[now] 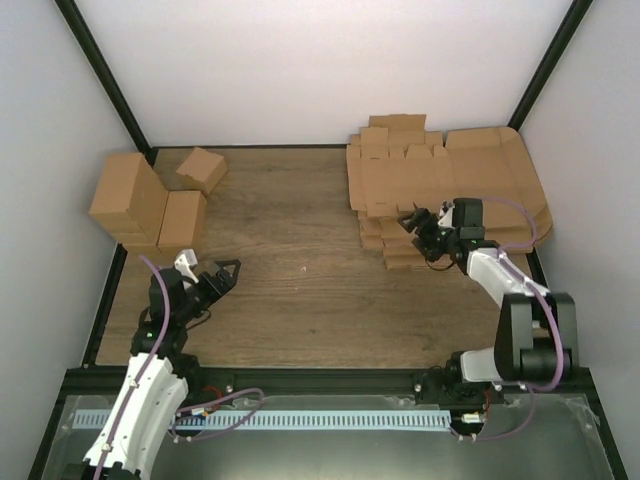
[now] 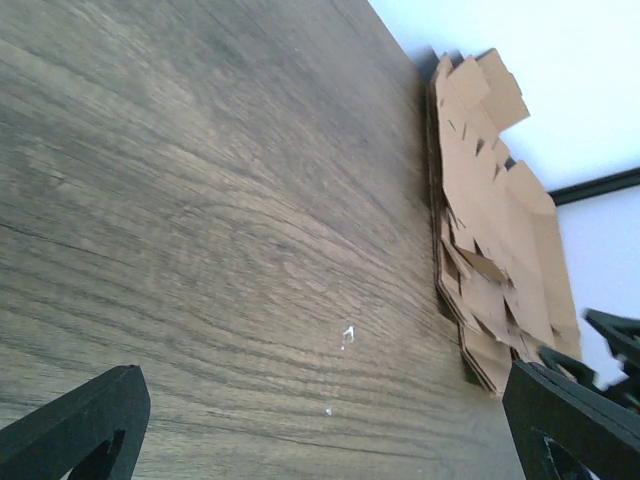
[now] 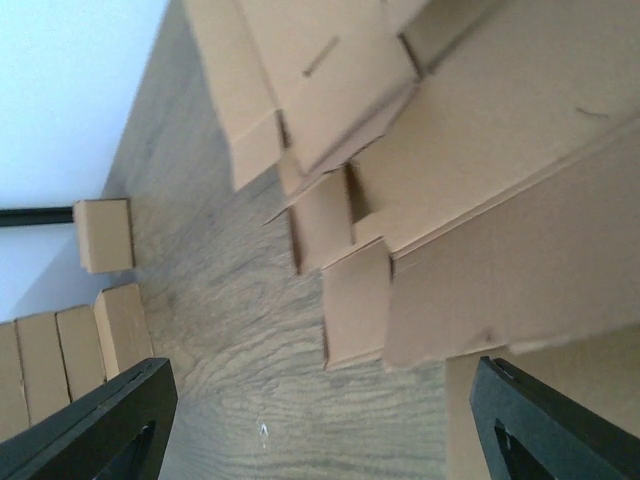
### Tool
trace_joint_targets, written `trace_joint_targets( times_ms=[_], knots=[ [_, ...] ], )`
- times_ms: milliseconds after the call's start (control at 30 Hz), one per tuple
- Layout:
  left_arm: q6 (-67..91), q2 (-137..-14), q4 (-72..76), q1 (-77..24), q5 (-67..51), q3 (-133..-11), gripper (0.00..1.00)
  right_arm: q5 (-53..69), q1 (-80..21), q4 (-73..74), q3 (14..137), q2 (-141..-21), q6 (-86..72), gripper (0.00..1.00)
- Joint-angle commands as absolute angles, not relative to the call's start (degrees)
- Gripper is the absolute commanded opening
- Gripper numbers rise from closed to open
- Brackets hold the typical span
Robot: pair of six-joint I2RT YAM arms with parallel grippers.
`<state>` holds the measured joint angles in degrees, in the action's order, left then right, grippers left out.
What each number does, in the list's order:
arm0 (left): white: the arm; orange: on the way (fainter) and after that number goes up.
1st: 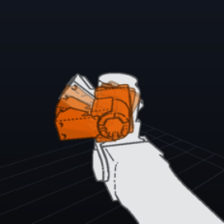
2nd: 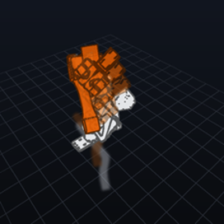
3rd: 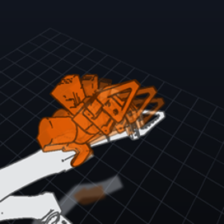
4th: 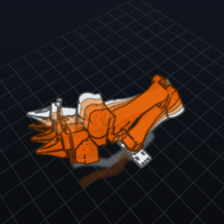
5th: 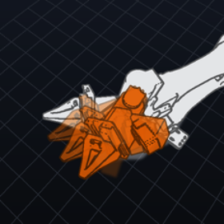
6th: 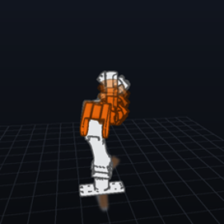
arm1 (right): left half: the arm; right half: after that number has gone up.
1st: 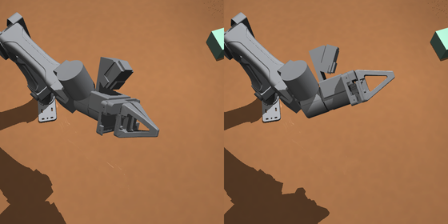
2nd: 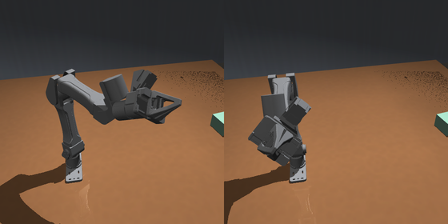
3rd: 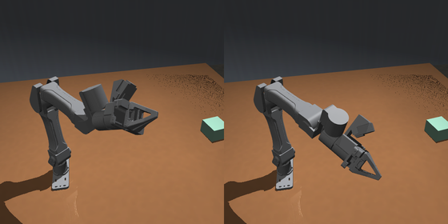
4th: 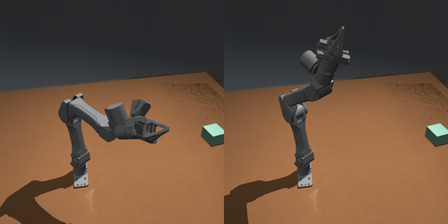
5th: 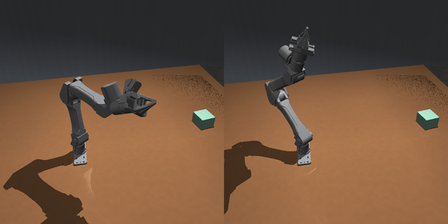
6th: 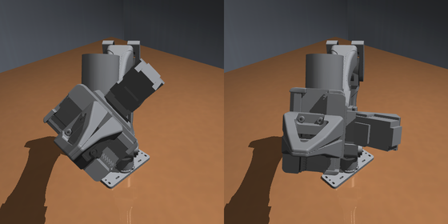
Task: Fold the paper box
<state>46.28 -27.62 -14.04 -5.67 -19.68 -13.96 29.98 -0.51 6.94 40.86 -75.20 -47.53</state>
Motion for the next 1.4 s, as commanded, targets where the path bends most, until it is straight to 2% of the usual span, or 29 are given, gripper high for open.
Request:
trace_joint_targets(
  times_ms=[0, 267, 400, 500, 633, 733, 867, 967, 1033, 1133, 1167, 1367],
  knots=[
    [44.3, -28.1, -11.7, -5.7, -23.9, -16.8, 1.00, 32.7, -0.2, 4.7, 45.9, -84.1, -54.0, 0.84],
    [41.8, -28.8, -13.4, -5.7, -24.6, -18.9, 1.00, 30.5, -0.2, 0.6, 50.7, -95.0, -60.2, 0.85],
    [41.8, -28.7, -13.6, -5.7, -25.2, -19.0, 1.00, 30.8, -0.2, -1.2, 53.2, -99.6, -63.3, 0.82],
    [41.3, -28.4, -14.6, -5.7, -25.1, -19.2, 1.00, 28.8, -0.2, -1.4, 54.7, -101.6, -65.0, 0.75],
    [40.7, -27.7, -15.8, -5.7, -24.8, -19.2, 1.00, 27.1, -0.2, -1.5, 56.5, -103.9, -66.7, 0.59],
    [40.5, -26.9, -16.2, -5.7, -24.7, -19.0, 1.00, 27.0, -0.2, -1.5, 58.2, -105.7, -67.5, 0.56],
    [40.2, -26.5, -16.5, -5.7, -24.7, -19.0, 1.00, 28.4, -0.2, -1.1, 60.8, -108.3, -68.1, 0.44],
    [40.3, -26.6, -16.4, -5.7, -24.7, -19.0, 1.00, 29.5, -0.5, -1.2, 61.6, -109.0, -68.7, 0.43],
    [40.3, -26.7, -16.4, -5.7, -24.6, -19.0, 1.00, 30.1, -0.9, -1.6, 61.6, -108.9, -69.3, 0.34],
    [40.3, -27.0, -16.3, -5.7, -24.6, -18.9, 1.00, 31.3, -1.3, -1.8, 61.8, -108.5, -69.4, 0.07],
    [40.3, -27.2, -16.2, -5.7, -24.7, -18.9, 1.00, 31.7, -1.3, -1.7, 61.8, -108.3, -69.4, 0.02],
    [40.3, -28.2, -16.0, -5.7, -25.0, -19.1, 1.00, 30.7, -1.4, 0.7, 61.7, -101.9, -65.9, 0.01]
  ],
)
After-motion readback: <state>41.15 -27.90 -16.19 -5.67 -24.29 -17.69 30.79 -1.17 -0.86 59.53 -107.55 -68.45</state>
